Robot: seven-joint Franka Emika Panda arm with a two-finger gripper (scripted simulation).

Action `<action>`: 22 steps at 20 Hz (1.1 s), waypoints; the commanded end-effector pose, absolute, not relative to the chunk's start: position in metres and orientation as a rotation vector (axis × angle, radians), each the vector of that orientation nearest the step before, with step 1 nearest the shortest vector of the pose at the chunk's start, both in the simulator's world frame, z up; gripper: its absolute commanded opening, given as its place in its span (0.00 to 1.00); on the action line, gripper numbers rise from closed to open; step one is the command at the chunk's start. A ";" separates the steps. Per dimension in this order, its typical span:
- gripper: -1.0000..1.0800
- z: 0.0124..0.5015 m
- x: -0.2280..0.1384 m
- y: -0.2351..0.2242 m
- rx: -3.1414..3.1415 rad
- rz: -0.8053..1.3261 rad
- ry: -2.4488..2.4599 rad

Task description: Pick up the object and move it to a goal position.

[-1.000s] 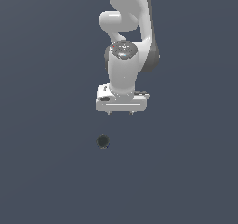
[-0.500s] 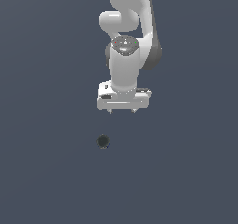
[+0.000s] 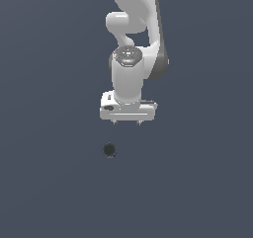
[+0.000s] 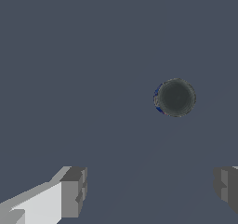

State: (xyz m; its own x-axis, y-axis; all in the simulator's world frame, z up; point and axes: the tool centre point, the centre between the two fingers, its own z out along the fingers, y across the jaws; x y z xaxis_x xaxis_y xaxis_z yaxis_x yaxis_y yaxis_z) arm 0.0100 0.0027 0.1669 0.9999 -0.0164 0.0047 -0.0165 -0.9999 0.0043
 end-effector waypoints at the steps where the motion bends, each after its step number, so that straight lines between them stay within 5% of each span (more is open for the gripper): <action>1: 0.96 0.159 0.017 -0.004 3.138 0.005 -0.077; 22: 0.96 0.066 0.068 -0.078 3.088 0.000 -0.578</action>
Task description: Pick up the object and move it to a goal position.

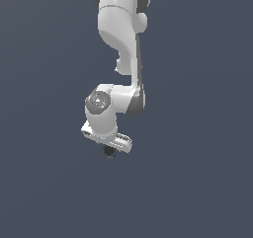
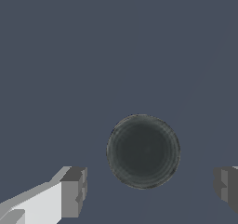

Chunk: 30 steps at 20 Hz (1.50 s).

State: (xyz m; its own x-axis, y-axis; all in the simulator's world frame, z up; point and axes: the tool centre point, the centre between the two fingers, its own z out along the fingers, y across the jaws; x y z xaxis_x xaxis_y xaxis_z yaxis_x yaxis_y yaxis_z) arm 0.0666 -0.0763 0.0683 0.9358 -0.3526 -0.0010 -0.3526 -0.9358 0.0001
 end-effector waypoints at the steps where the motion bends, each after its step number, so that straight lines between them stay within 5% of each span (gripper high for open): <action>1: 0.96 0.065 0.068 -0.079 -3.087 0.000 0.583; 22: 0.96 0.014 0.069 -0.080 -3.086 0.000 0.587; 23: 0.00 0.014 0.069 -0.080 -3.086 0.000 0.587; 30: 0.00 0.014 0.069 -0.080 -3.086 0.000 0.587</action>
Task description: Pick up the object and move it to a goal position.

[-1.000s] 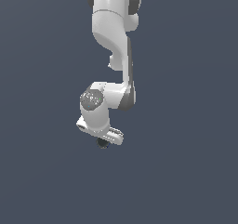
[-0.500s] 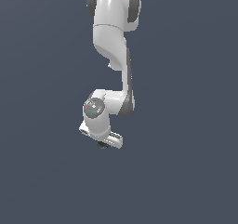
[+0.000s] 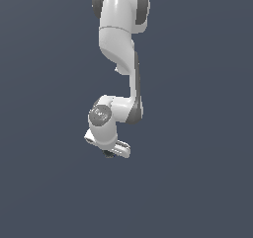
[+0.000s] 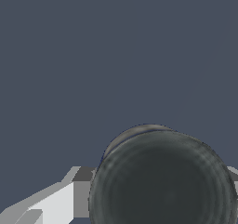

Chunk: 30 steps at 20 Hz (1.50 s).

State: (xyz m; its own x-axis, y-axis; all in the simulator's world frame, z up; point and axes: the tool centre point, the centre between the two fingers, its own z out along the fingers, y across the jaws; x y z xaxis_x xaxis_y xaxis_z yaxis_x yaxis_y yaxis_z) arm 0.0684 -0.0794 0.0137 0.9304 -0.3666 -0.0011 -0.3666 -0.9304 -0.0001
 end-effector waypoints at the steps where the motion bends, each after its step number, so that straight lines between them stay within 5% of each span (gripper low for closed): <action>1: 0.00 0.014 0.069 -0.080 -3.086 0.000 0.587; 14: 0.00 0.050 0.068 -0.066 -3.086 0.001 0.586; 30: 0.00 0.218 0.068 -0.005 -3.086 0.001 0.588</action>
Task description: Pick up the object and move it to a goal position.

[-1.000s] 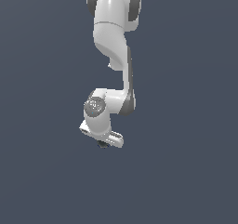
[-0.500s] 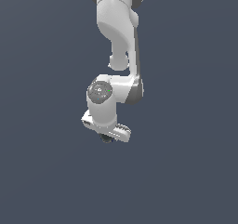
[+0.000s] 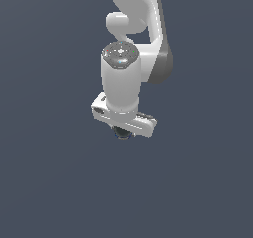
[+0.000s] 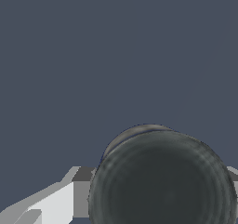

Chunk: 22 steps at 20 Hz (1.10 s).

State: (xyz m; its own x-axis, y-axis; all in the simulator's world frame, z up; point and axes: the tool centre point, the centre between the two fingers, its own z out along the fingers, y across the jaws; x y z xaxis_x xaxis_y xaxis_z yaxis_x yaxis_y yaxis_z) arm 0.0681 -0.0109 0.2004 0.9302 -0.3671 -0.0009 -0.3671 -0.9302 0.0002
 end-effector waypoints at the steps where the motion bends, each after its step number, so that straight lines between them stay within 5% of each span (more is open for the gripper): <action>1: 0.00 0.230 0.068 -0.001 3.085 0.000 -0.588; 22: 0.00 0.418 0.075 0.068 3.086 0.000 -0.587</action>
